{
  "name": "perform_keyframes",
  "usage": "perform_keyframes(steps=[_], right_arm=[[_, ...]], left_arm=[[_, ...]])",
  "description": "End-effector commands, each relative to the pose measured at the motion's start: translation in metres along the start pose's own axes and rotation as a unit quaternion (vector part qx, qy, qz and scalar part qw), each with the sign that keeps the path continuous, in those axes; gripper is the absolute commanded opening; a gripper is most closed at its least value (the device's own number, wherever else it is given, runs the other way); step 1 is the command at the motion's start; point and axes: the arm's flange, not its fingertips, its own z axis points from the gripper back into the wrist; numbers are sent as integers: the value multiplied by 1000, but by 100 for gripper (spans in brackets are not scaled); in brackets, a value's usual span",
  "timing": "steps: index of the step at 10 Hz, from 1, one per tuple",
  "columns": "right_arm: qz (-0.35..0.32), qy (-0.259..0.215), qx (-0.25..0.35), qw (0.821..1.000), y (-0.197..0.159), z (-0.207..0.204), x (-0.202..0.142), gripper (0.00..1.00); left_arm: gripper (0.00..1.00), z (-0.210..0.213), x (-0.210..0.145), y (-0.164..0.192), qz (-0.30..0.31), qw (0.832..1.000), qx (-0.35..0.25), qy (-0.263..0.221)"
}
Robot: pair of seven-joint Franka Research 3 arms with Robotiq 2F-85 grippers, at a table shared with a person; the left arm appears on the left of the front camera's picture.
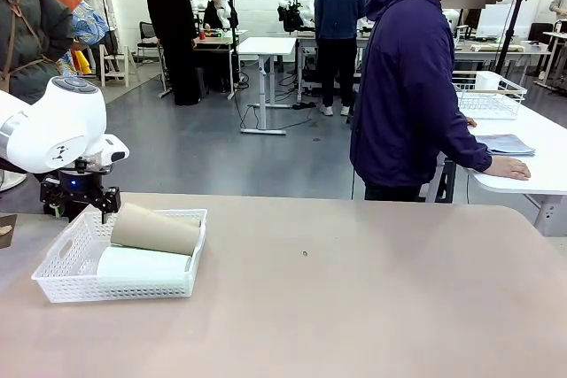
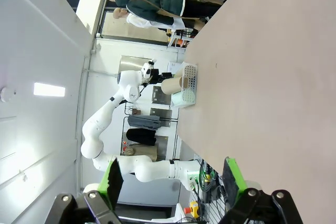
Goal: Clean and organize the cups into the basket.
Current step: Move the Organizing basket back to the left side of the table.
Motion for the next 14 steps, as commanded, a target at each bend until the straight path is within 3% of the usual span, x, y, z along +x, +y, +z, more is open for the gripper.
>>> perform_keyframes(steps=[1,4,6,8,9,11,12,14], right_arm=[[-4,0,-7,1000,2,-3,-3,100],[-4,0,-7,1000,2,-3,-3,100],[-4,0,-7,1000,2,-3,-3,100],[-4,0,-7,1000,2,-3,-3,100],[-4,0,-7,1000,2,-3,-3,100],[-4,0,-7,1000,2,-3,-3,100],[-4,0,-7,1000,2,-3,-3,100],[-4,0,-7,1000,2,-3,-3,100]], left_arm=[[100,45,-12,9,72,997,-16,-30],[100,170,-85,4,126,986,11,-109],[100,215,-129,-2,130,983,28,-122],[100,231,-161,-7,96,990,30,-104],[100,229,-173,-9,32,997,-2,-75],[100,220,-176,-5,-83,995,-45,-27],[100,219,-169,-15,-103,993,-49,-21],[100,216,-153,-8,-86,996,-37,-12]])
